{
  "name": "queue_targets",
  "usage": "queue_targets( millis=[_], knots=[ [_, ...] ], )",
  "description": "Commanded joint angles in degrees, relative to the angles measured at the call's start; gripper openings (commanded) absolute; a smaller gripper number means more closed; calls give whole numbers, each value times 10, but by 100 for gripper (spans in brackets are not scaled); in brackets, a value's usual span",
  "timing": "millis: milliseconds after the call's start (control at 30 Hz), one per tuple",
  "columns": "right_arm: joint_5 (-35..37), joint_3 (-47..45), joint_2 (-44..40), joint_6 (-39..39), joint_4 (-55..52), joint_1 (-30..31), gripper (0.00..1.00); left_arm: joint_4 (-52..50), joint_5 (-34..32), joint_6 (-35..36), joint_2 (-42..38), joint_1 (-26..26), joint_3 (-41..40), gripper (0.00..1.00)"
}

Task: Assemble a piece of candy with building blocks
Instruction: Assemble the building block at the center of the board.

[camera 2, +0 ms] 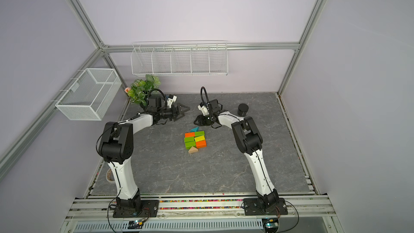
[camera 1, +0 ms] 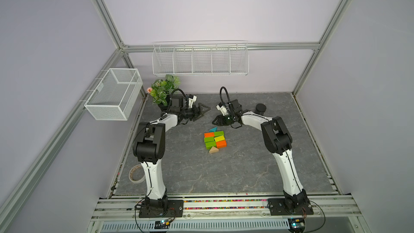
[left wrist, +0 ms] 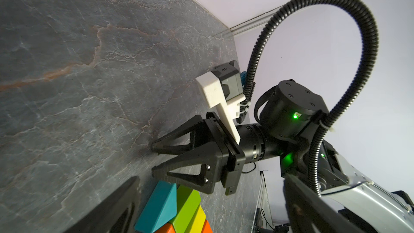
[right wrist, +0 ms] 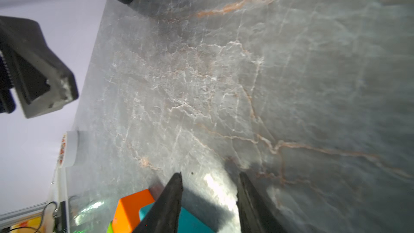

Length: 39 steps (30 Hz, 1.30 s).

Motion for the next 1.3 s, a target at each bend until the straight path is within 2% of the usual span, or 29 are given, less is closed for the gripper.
queue_targets(
  millis=[0, 100, 233, 333, 567, 767, 900, 1267],
  knots=[
    [85, -28, -8, -24, -58, -2, 44, 14, 12, -3, 17, 0, -8, 100],
    [108, -39, -35, -43, -50, -3, 42, 14, 12, -3, 15, 0, -8, 100],
    [98, -39, -48, -61, -62, -6, 24, 21, 2, -3, -2, 0, -20, 100],
    [81, -50, -50, -61, -51, -7, 18, 22, -17, -3, -21, 1, -32, 100],
    [61, -61, -54, -65, -15, -8, 18, 24, -32, -1, -52, 1, -62, 100],
    [21, -21, -28, -80, -26, -5, 19, 63, -44, -36, -71, 0, -116, 100],
    [3, -14, -24, -83, -23, -1, 20, 59, -56, -31, -85, 1, -143, 99],
    [-42, 1, -3, -99, -33, 6, 20, 136, -43, -83, -55, 0, -166, 95]
  ],
)
